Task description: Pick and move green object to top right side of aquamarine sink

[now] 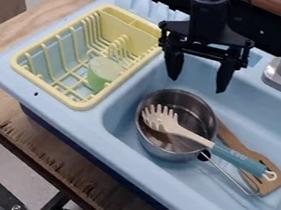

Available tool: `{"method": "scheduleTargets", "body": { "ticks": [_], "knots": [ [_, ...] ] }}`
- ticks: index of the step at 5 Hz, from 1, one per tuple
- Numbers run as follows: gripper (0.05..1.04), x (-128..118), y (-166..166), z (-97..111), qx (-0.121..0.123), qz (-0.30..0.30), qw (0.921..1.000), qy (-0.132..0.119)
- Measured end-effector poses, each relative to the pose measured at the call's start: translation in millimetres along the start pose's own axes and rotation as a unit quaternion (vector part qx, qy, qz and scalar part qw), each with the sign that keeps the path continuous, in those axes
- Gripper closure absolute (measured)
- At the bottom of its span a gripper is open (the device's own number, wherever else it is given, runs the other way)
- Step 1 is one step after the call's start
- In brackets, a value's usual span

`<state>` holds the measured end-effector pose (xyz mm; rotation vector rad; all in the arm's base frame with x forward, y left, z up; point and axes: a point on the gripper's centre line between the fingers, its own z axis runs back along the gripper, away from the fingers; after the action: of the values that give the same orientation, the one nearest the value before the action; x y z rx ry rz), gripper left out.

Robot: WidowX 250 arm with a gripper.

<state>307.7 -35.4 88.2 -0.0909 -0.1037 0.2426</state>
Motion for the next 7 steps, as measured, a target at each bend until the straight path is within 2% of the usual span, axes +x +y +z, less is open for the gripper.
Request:
{"method": "scheduleTargets", "body": {
  "ticks": [1,4,5,6,7],
  "knots": [
    [0.085,-4.1,2.5,-9.1,0.006,0.006,0.9998,0.016],
    [0.085,-10.5,4.8,-10.6,0.012,0.043,0.9985,0.031],
    [0.085,-14.4,8.5,-5.6,0.023,0.072,0.9969,0.02],
    [0.085,-19.4,17.9,-2.4,0.028,0.098,0.9938,0.044],
    [0.085,-14.7,31.9,9.5,0.043,0.127,0.9907,0.02]
  ]
}}
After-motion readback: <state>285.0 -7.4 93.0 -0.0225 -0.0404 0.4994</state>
